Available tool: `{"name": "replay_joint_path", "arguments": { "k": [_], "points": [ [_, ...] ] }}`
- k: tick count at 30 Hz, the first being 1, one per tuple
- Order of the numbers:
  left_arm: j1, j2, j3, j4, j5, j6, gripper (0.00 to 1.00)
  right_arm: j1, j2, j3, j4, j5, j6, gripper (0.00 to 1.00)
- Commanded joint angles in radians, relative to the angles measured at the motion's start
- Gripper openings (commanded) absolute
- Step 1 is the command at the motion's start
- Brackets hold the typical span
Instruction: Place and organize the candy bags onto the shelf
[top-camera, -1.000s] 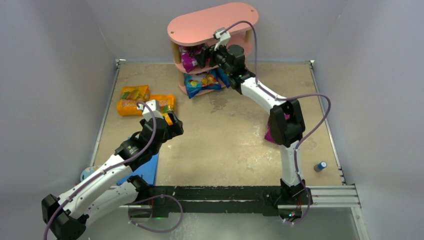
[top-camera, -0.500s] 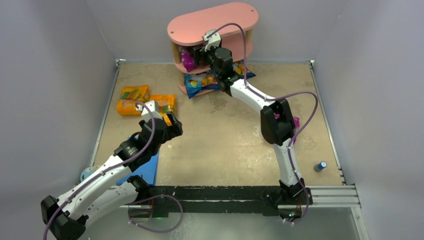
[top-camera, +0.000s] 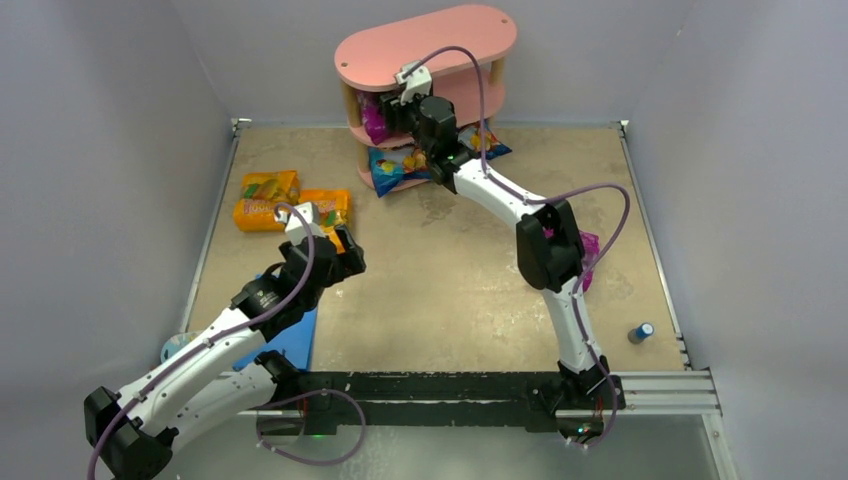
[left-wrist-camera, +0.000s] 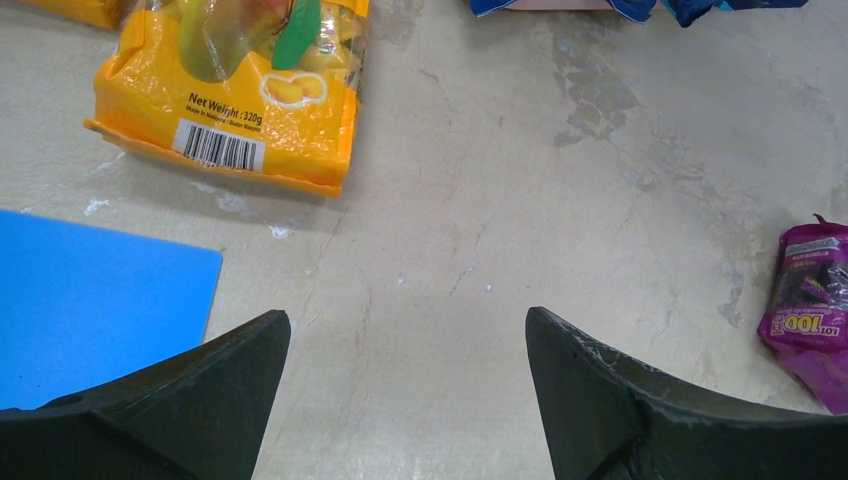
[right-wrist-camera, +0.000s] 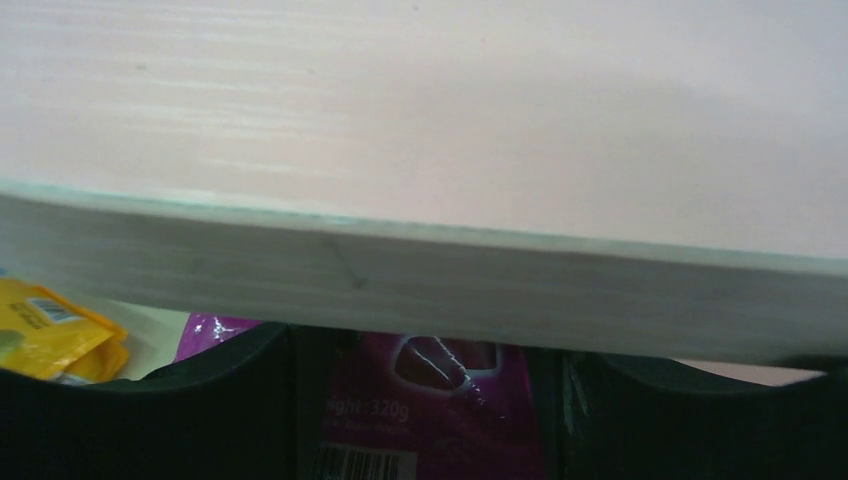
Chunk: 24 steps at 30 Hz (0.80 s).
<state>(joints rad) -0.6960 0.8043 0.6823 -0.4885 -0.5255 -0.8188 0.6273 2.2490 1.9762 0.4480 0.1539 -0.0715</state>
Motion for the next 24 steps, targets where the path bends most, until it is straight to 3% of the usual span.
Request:
{"name": "replay_joint_path", "arguments": {
  "k": [1,4,8,15,19,24],
  "points": [
    [0.0,-0.023,0.019,-0.014,-0.018,-0.018,0.86,0.009,0.067,-0.048,-0.177,-0.105,0.199,0.67],
    [0.001,-0.032,0.018,-0.024,-0.026,-0.02,0.86,0.006,0.1,-0.037,-0.281,-0.174,0.302,0.67],
    [0.001,-0.039,0.015,-0.041,-0.04,-0.031,0.86,0.005,0.102,-0.108,-0.281,-0.24,0.377,0.72],
    [0.001,-0.036,0.017,-0.046,-0.038,-0.028,0.86,0.003,0.138,0.025,-0.386,-0.146,0.272,0.79],
    [0.0,-0.038,0.015,-0.043,-0.039,-0.032,0.86,0.003,0.068,0.072,-0.384,-0.081,0.2,0.83],
    [0.001,-0.026,0.024,-0.028,-0.028,-0.025,0.86,0.005,-0.04,0.075,-0.341,-0.13,0.173,0.88]
  ]
}}
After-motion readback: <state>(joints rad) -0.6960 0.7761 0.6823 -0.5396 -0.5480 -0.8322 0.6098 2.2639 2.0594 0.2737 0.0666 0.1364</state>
